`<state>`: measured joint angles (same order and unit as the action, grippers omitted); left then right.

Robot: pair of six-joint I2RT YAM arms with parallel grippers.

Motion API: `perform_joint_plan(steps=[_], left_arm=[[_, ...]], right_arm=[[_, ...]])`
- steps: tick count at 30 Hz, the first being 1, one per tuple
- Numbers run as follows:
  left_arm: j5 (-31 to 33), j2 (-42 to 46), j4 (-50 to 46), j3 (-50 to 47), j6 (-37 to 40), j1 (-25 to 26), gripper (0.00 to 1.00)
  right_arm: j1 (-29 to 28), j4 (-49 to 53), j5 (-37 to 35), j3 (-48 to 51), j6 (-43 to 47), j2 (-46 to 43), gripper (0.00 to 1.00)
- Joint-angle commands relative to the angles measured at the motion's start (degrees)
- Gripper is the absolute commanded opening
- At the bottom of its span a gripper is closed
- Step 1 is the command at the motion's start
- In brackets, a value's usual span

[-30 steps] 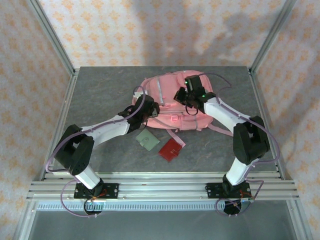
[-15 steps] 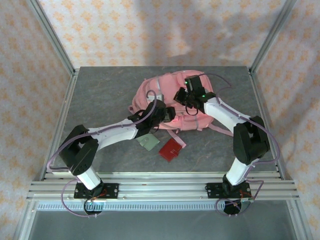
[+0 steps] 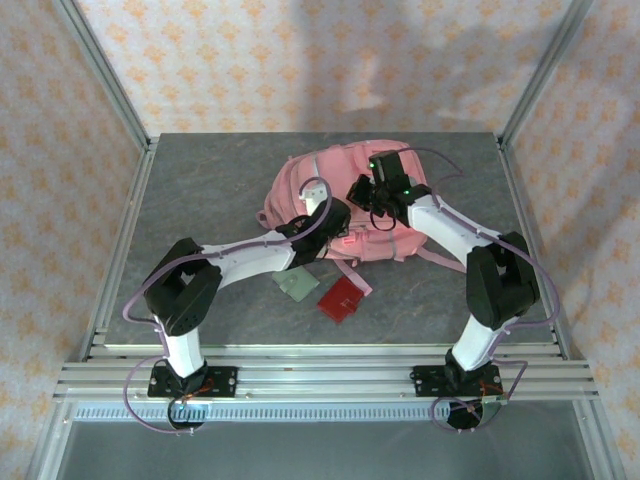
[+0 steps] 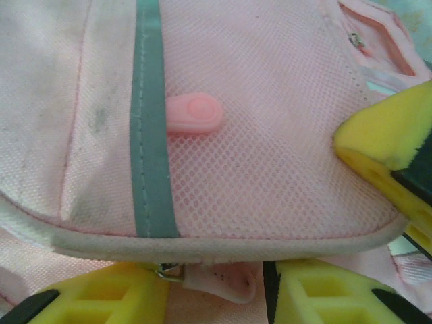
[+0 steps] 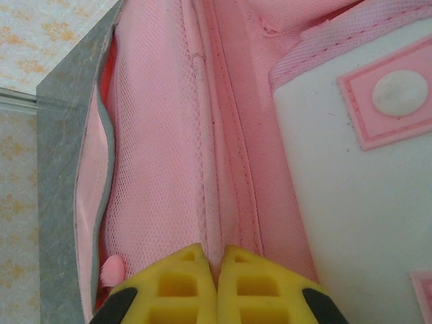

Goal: Pack the student bag

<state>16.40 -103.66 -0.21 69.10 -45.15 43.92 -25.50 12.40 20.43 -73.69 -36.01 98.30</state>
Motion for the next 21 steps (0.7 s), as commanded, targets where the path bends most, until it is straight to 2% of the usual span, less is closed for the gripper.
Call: perform_joint_plan(steps=[1,4,7,8,10,13,14,16,17,20,21], left_arm=[[6.21,-1.72,-3.08,2.00,-1.19,-0.47,0.41],[7.58,-1.81,-2.67,2.01,-0.30,-0.51,0.40],[8.81,-2.39,-2.80,2.76,0.12,-0.67,0.31],[8.68,-2.79,-2.64,3.16,0.47,-0.76,0.31],[8.50,-3.70,-2.60,4.20,1.20,-1.11,0.37],[8.90,-4.62,-1.73,5.38,2.83,-1.29,0.54],[9.08,-4.81,-1.03,5.43,3.40,-1.38,0.55],[9.01,-5.19,0.07,5.50,3.96,-1.74,0.47],[9.15,-5.33,0.25,5.58,4.09,-1.96,0.38],[8.52,-5.29,0.46,5.65,4.69,-2.93,0.04],[8.12,-5.33,0.34,5.50,4.97,-3.20,0.00]], right_arm=[[-1.40,-5.55,3.60,-2.26,-0.34,-6.00,0.00],[-1.40,-5.50,3.68,-2.19,-0.37,-6.27,0.00],[-1.53,-5.70,4.18,-2.10,-0.60,-6.51,0.00],[-1.57,-5.64,4.10,-2.07,-0.55,-6.60,0.00],[-1.60,-5.70,4.13,-1.83,-0.55,-6.70,0.00],[-1.83,-5.89,4.53,-1.36,-0.81,-6.90,0.00],[-1.90,-5.86,4.53,-1.05,-0.90,-7.03,0.00],[-2.01,-6.09,4.52,-0.33,-0.99,-7.38,0.00],[-2.01,-6.18,4.46,0.02,-1.08,-7.54,0.00],[-2.01,-6.01,3.96,0.65,-0.84,-7.88,0.00],[-2.01,-5.94,3.76,0.79,-0.73,-8.04,0.00]])
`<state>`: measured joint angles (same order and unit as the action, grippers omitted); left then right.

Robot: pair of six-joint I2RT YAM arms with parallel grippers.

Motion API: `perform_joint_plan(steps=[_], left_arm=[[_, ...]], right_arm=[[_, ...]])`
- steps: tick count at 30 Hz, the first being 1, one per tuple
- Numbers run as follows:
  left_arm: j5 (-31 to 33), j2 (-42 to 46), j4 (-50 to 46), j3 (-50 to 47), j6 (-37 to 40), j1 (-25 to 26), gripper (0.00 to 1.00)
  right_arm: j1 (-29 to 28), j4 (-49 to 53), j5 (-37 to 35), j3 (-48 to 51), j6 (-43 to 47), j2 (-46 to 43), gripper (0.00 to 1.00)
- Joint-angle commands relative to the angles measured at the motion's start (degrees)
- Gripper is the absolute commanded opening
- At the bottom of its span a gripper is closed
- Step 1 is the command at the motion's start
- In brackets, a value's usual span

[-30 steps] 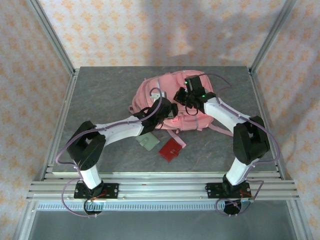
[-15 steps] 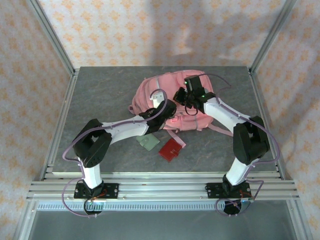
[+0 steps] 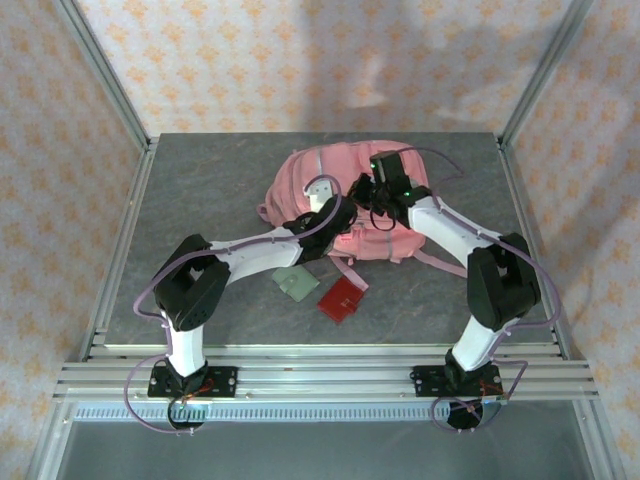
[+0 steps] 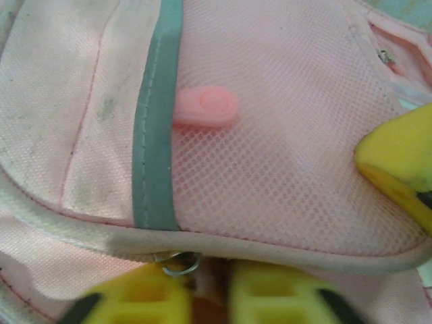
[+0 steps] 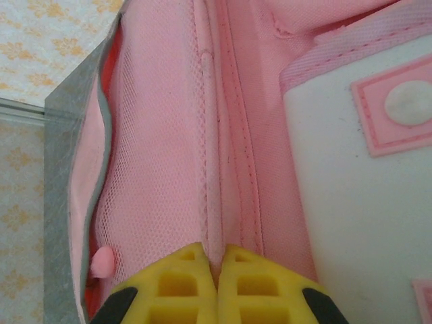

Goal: Pack the student bag

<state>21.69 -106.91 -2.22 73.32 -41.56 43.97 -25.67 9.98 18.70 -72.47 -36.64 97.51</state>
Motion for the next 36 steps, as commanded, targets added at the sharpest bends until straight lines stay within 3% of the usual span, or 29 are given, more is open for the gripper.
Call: perform_joint_plan(steps=[1,10,18,31,36], left_arm=[[2.38,-1.87,2.46,0.82,1.84,-3.55,0.00],[-5.99,6.80,3.94,-10.55,6.34,-6.95,0.00],[-7.49,10.79,-0.59,-14.99,11.84,-11.17,0.00],[-18.10,11.48,-4.08,-12.50,20.30,-11.02,0.00],[-23.19,10.92,-2.97,-13.10,22.45,-7.53,0.00]], right_arm=[[-1.84,-3.41,5.02,-0.18,0.12,-7.36,0.00],[0.77,-3.62,2.66,3.61,0.83,-8.19,0.00],[1.32,-3.73,1.79,5.84,1.05,-9.12,0.00],[3.13,-0.29,0.98,2.66,4.60,-6.02,0.00],[5.54,1.11,-0.06,-0.94,6.68,-2.87,0.00]])
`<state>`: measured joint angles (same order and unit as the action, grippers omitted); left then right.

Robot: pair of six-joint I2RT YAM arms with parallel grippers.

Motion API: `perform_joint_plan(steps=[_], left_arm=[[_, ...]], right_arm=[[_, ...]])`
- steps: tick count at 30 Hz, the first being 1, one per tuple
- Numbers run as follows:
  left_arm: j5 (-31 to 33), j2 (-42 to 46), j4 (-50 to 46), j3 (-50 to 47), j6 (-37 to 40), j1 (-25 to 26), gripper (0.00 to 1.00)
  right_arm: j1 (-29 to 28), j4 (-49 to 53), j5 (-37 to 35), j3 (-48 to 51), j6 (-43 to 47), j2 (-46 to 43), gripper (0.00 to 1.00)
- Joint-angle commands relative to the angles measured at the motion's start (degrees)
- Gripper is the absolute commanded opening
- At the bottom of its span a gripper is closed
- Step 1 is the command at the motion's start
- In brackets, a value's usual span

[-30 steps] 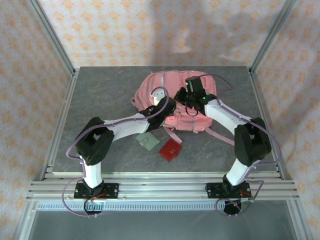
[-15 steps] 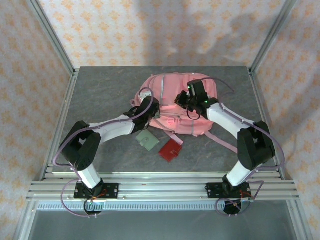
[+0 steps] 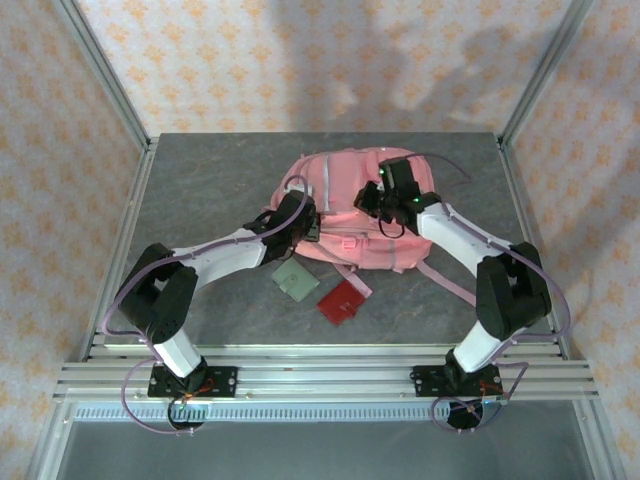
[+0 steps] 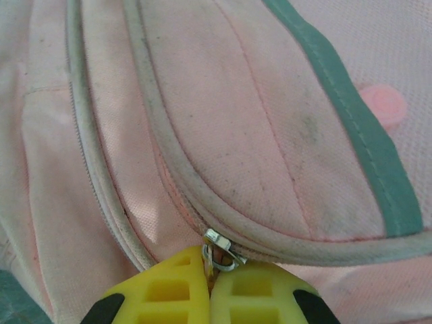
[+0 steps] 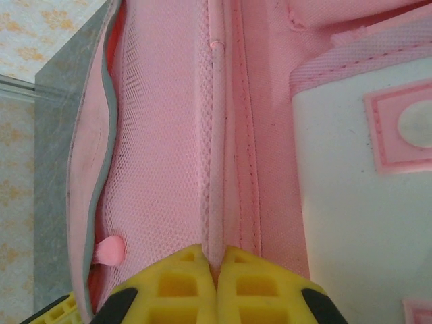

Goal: Pack the student bag

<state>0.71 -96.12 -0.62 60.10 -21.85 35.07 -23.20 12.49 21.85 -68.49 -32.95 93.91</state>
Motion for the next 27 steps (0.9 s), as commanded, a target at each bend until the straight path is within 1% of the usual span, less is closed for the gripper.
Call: perform_joint_plan(steps=[1,5,10,11,12,13,14,15,18,20,22,25,27], left_arm=[[-2.77,-0.48,-4.41,0.56,2.82,2.31,0.00],[-5.51,-4.17,-2.68,3.64,1.81,6.26,0.00],[-5.94,-9.47,-1.14,9.09,0.25,9.29,0.00],[-6.23,-10.14,-0.51,9.71,-0.24,9.53,0.00],[-6.43,-10.59,-0.22,10.35,-0.65,9.57,0.00],[-6.34,-10.95,-0.09,10.96,-1.06,9.66,0.00],[-6.42,-11.24,-0.08,11.47,-1.27,9.67,0.00],[-6.53,-11.34,0.01,11.79,-1.27,9.68,0.00],[-6.43,-11.54,-0.33,12.15,-1.11,9.72,0.00],[-6.40,-11.59,-0.68,12.24,-0.84,9.67,0.00],[-6.53,-11.55,-0.78,12.08,-0.83,9.70,0.00],[-6.26,-11.12,-0.44,11.42,-0.74,9.83,0.00],[-5.84,-10.94,-0.39,11.11,-0.51,10.07,0.00]], right_arm=[[3.56,-1.26,-3.42,-6.00,3.38,1.53,0.00],[4.97,0.61,-5.76,-12.08,5.65,5.59,0.00],[6.01,4.43,-7.17,-18.56,6.33,10.37,0.00],[6.04,5.51,-6.72,-19.10,5.96,10.76,0.06],[6.01,5.96,-5.97,-18.77,5.39,10.60,0.17],[5.98,6.16,-5.00,-17.54,4.02,9.93,0.30],[5.99,6.14,-4.06,-15.71,2.72,8.70,0.39],[6.00,5.91,-3.21,-13.88,1.67,7.30,0.44],[6.05,3.93,-2.64,-5.84,-2.69,1.33,0.54],[6.01,1.39,-1.14,-0.62,-5.33,-2.04,0.56],[6.04,-1.01,2.10,3.86,-8.34,-3.75,0.56],[5.94,-5.17,5.21,8.39,-11.25,-4.27,0.55],[5.46,-7.64,6.81,9.50,-12.17,-3.79,0.55]])
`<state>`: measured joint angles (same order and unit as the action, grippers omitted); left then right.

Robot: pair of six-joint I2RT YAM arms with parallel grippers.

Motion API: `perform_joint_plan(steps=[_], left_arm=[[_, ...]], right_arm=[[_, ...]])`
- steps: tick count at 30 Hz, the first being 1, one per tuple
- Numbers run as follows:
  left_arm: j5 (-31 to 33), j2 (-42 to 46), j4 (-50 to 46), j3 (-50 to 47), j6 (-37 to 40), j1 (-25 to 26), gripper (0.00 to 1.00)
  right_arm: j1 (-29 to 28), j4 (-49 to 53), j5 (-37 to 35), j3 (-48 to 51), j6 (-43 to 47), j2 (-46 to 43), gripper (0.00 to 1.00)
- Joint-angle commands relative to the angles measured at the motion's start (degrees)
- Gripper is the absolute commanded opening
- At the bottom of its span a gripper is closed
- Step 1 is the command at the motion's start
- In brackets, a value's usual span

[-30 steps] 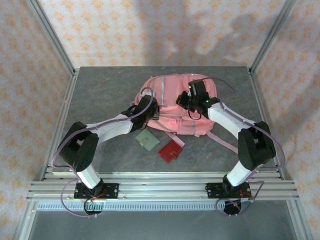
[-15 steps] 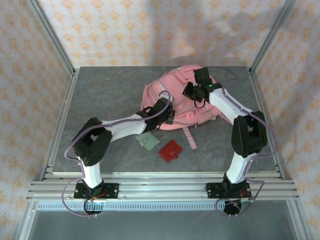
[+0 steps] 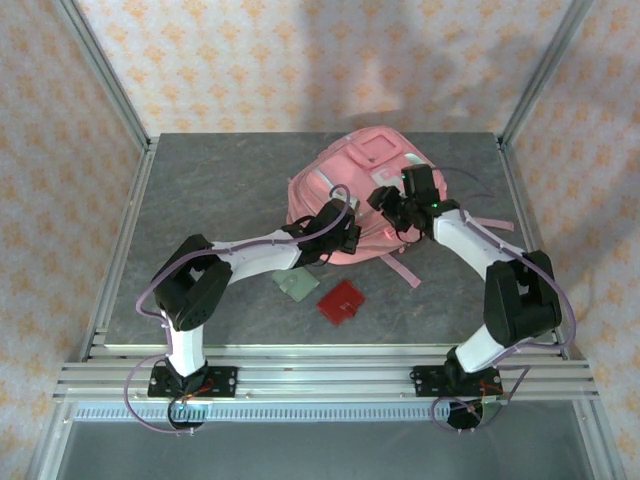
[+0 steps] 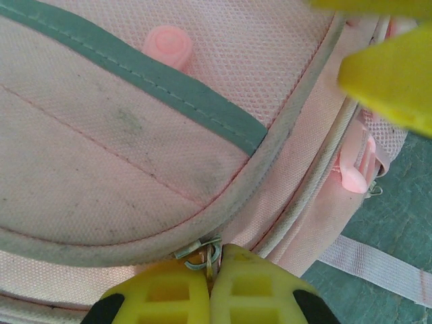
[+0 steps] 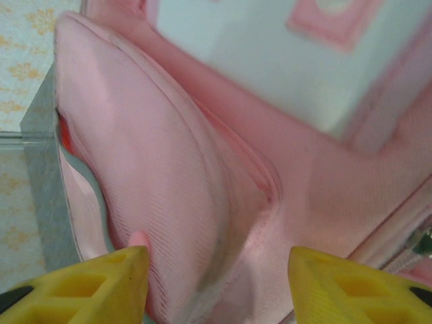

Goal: Pack the student bag

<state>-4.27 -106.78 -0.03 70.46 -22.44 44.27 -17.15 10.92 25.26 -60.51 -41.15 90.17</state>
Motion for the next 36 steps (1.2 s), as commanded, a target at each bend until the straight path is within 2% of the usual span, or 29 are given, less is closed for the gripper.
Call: perform_joint_plan(steps=[1,3,5,8,9,10,14,21,23,26,29,36], left_arm=[[-0.33,-0.27,-1.17,0.79,0.22,1.12,0.00],[0.76,-0.35,-1.61,0.89,0.61,1.63,0.00],[2.51,-0.44,-2.35,1.17,1.07,2.26,0.00],[4.32,-0.39,-3.36,1.22,0.87,2.60,0.00],[5.38,-0.21,-3.84,1.02,0.66,2.57,0.00],[6.42,0.11,-4.23,0.68,0.71,2.49,0.00],[7.46,2.54,-4.89,-2.21,0.31,-0.22,0.00],[7.57,6.97,-4.44,-7.79,0.29,-9.70,0.00],[7.92,7.42,-4.63,-8.00,0.26,-10.60,0.00],[5.54,7.80,-3.72,-8.70,-0.53,-10.13,0.00],[4.78,7.91,-3.44,-9.56,-0.60,-7.61,0.00],[0.95,3.86,-0.87,-5.89,-1.02,0.85,0.00]], right_arm=[[-1.05,-6.59,3.65,1.36,-4.03,0.49,0.54],[-1.86,-6.69,3.75,0.23,-4.27,1.94,0.53],[-2.51,-7.25,4.17,-0.68,-4.76,3.67,0.46],[-2.75,-8.01,3.97,-1.01,-5.39,5.86,0.11],[-2.69,-7.60,2.95,-1.05,-5.22,6.07,0.03],[-2.59,-7.33,2.15,-0.81,-5.05,5.95,0.00],[-1.52,-7.01,0.54,0.37,-3.97,4.03,0.00],[-0.31,-6.60,-2.01,2.87,-2.18,0.16,0.00],[-0.33,-7.05,-1.61,3.40,-2.10,0.17,0.00],[-0.18,-6.87,-1.76,3.36,-1.37,0.60,0.00],[0.47,-4.52,-3.67,0.27,1.33,1.48,0.00],[5.83,2.63,-6.39,-15.54,6.33,8.50,0.00]])
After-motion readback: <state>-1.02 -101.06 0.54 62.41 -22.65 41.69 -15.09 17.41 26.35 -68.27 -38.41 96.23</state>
